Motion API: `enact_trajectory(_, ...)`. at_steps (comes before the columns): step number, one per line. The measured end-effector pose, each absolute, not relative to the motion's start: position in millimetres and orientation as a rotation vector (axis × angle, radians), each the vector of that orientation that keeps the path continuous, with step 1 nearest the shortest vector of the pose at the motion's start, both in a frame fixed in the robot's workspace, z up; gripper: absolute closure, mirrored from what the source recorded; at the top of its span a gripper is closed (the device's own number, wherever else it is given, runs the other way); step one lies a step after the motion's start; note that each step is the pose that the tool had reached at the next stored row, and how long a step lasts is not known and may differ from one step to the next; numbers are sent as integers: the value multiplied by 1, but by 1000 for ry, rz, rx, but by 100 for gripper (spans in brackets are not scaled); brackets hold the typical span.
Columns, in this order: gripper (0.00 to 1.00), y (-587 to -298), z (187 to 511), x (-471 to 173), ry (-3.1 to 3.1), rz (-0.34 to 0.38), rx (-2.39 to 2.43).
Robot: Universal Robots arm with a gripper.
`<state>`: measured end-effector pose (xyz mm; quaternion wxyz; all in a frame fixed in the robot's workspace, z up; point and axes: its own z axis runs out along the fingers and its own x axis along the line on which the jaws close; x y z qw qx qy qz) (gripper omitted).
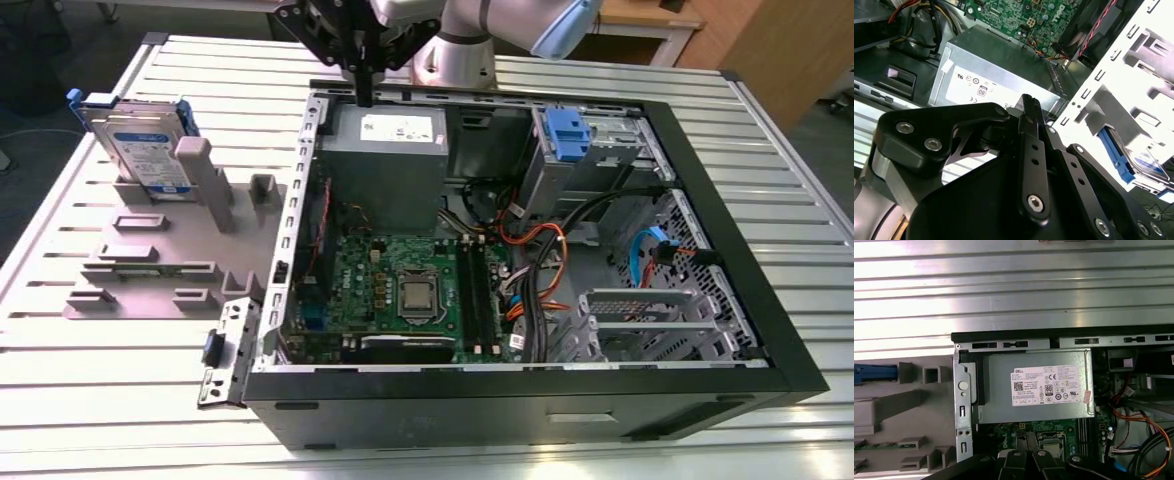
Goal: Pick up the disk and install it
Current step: 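Reach for the disk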
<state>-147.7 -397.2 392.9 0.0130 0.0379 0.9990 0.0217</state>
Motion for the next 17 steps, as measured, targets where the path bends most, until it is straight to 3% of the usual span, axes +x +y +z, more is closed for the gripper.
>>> enact_trajectory(17,89,-397,393,-151,3113,68,118)
